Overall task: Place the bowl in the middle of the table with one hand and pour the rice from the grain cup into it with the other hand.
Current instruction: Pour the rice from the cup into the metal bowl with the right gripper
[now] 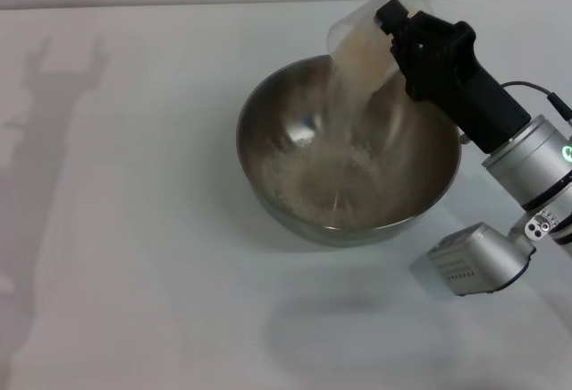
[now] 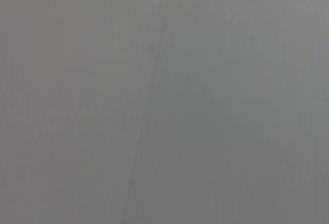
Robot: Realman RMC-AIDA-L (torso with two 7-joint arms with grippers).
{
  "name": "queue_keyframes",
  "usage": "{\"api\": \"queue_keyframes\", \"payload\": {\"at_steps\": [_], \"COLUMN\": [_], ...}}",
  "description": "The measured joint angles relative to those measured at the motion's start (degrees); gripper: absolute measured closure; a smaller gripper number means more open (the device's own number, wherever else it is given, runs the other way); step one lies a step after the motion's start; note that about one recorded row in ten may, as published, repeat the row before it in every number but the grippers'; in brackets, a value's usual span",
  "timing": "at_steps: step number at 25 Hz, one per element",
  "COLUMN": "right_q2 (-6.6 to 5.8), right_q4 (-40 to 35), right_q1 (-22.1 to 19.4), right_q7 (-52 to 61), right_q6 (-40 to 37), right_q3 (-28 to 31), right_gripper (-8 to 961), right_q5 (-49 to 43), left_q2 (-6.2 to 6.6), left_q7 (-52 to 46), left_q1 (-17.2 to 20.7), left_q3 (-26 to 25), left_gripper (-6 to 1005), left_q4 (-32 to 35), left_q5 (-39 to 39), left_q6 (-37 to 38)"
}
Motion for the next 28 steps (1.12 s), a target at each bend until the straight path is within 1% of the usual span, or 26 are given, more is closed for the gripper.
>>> {"api": "queue_keyframes", "payload": {"at_steps": [28], "right_q2": [-0.26], "right_q4": [-6.5], "right_q1": [2.9], "right_q7": [-5.4], "right_q6": [-0.8], "right_q3": [0.0], "right_gripper": [943], "right_q5": [-9.4], "left_q2": [0.0], "left_q7": [-0.4], "left_q1": [0.1], "left_q3": [-0.1], "left_gripper": [203], "left_q4": [-0.3], "left_q5": [-0.1], "left_q6": [-0.1]}}
